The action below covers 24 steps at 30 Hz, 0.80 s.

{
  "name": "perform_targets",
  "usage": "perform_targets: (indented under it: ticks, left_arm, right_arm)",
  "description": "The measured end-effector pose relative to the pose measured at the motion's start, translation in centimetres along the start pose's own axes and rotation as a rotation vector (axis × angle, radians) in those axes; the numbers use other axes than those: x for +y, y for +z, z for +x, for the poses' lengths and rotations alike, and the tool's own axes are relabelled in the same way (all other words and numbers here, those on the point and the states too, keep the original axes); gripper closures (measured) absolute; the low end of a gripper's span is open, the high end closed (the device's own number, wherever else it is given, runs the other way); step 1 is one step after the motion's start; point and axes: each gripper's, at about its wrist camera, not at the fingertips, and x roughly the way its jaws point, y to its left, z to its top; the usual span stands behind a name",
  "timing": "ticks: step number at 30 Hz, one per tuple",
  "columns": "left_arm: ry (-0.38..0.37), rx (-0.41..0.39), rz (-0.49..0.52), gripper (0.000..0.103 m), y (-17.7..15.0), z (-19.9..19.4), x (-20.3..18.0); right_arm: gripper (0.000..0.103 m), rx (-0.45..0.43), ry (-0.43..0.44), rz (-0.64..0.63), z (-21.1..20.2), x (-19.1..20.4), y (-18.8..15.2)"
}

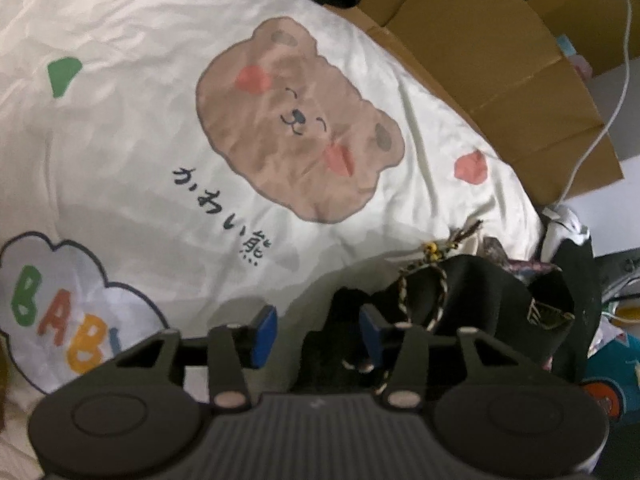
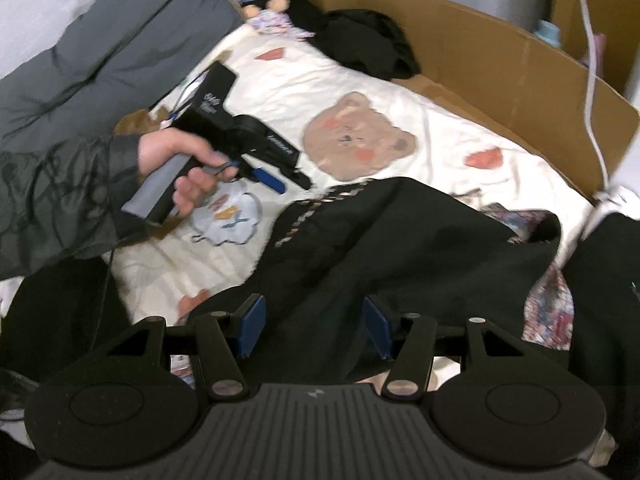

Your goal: Fold clothes

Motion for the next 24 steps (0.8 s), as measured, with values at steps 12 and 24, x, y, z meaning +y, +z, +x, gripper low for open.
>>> perform_targets:
  ticks: [12, 24]
  left_arm:
    - [-0.060, 0.051, 0.022, 0.064, -0.9, 2.3, -2.6]
    - [-0.209, -0.046, 0.224, 0.103, -1.6, -2.6, -9.7]
  right_arm:
    - [0.044, -0.065, -0.098, 0.098, -0.3, -2.4, -0.6]
    - [0.044, -0.166, -0.191, 0.170, -2.0, -4.1, 0.0]
